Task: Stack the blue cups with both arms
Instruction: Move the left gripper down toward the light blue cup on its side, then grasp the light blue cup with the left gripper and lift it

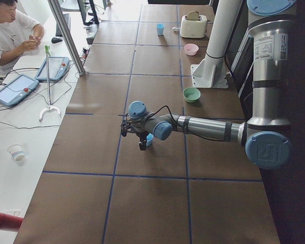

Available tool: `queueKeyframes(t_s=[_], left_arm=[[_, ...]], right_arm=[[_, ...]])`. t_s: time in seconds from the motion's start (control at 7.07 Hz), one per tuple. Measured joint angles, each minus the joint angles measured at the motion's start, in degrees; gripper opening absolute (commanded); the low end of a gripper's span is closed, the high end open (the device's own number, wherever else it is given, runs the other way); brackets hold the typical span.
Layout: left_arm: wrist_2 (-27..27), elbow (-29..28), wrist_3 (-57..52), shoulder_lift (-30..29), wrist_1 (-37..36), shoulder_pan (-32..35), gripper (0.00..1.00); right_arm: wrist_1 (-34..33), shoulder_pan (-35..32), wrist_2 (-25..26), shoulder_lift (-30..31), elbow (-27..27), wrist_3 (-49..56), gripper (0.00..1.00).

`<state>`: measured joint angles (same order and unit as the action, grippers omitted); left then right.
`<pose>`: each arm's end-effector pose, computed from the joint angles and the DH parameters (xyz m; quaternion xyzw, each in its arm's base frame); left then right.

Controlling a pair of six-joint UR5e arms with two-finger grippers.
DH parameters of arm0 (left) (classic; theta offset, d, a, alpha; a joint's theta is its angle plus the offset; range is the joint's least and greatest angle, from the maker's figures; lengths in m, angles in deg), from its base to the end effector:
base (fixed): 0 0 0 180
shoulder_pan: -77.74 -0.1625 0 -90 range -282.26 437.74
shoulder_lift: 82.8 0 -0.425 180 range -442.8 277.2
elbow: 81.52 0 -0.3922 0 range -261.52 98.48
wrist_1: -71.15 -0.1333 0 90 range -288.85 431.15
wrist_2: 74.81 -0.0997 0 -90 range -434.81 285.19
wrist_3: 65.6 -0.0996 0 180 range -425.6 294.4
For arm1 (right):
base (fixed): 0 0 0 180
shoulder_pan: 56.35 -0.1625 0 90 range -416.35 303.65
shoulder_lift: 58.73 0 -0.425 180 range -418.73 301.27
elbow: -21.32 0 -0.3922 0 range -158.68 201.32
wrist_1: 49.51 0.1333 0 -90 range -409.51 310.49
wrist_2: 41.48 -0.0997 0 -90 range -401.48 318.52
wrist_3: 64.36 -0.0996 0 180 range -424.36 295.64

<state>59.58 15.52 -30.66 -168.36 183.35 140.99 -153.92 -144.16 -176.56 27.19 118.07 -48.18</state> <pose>0.1589 -0.4566 0.5912 -0.0185 0.4187 0.0163 0.9078 0.0432 -0.5126 0.5891 0.0180 -0.3838 -0.1355 0.9132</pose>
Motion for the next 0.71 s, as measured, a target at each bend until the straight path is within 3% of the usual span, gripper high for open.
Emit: queueKeyframes(t_s=[0.14, 0.28, 0.42, 0.57, 0.71], left_arm=[[-0.2, -0.2, 0.4, 0.1, 0.2, -0.7, 0.96], [-0.3, -0.8, 0.6, 0.1, 0.4, -1.5, 0.87], [-0.3, -1.9, 0.6, 0.0, 0.6, -2.2, 0.65], [-0.3, -3.0, 0.6, -0.3, 0.7, -2.7, 0.3], [-0.3, -3.7, 0.6, -0.5, 0.7, -3.1, 0.06]], right_arm=[[0.0, 0.2, 0.0, 0.0, -0.1, 0.0, 1.0], [0.0, 0.3, 0.1, 0.0, -0.2, 0.0, 1.0], [-0.1, 0.5, 0.1, 0.0, -0.3, 0.1, 1.0], [-0.1, 0.7, 0.1, 0.0, -0.4, 0.1, 1.0], [-0.1, 0.9, 0.1, 0.0, -0.4, 0.0, 1.0]])
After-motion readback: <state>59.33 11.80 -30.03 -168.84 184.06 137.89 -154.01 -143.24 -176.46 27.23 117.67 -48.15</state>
